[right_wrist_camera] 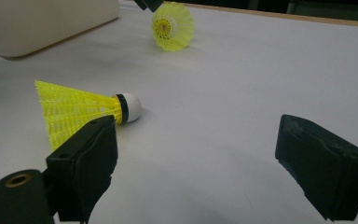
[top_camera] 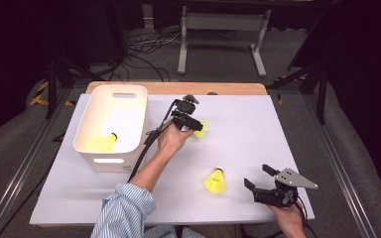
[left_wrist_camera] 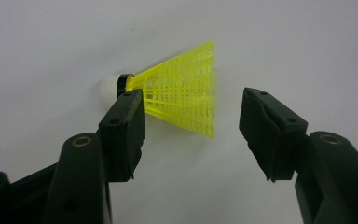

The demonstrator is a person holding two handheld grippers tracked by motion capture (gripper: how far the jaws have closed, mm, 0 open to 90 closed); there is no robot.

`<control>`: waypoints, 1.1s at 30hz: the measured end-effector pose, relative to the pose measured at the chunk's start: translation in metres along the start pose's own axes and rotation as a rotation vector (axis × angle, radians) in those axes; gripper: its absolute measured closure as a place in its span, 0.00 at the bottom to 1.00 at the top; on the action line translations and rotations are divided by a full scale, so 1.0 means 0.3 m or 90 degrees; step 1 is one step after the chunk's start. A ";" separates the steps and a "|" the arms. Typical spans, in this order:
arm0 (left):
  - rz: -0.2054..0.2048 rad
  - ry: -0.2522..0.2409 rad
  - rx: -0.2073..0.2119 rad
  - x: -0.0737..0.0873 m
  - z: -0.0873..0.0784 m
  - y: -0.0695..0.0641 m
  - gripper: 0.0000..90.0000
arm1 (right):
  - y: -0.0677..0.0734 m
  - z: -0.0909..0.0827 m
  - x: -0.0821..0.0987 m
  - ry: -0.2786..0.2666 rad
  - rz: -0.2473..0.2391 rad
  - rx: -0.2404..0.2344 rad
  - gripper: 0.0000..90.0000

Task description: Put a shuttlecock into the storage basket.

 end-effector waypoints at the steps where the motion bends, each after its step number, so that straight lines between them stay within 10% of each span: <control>1: -0.001 0.000 -0.002 0.000 0.005 0.002 0.46 | 0.000 0.000 0.000 0.000 0.000 0.000 0.15; 33: 0.001 0.021 -0.021 0.009 0.061 0.006 0.53 | 0.005 0.005 0.004 0.009 -0.006 -0.011 0.15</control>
Point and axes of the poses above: each handheld gripper's, and its own axes: z roughly forward along the jaws, x roughly out of its underside, y roughly to its left, the point moved 4 cm from there along z, roughly forward along the jaws, and after that the axes turned 15 degrees about z, right-handed, at the moved point
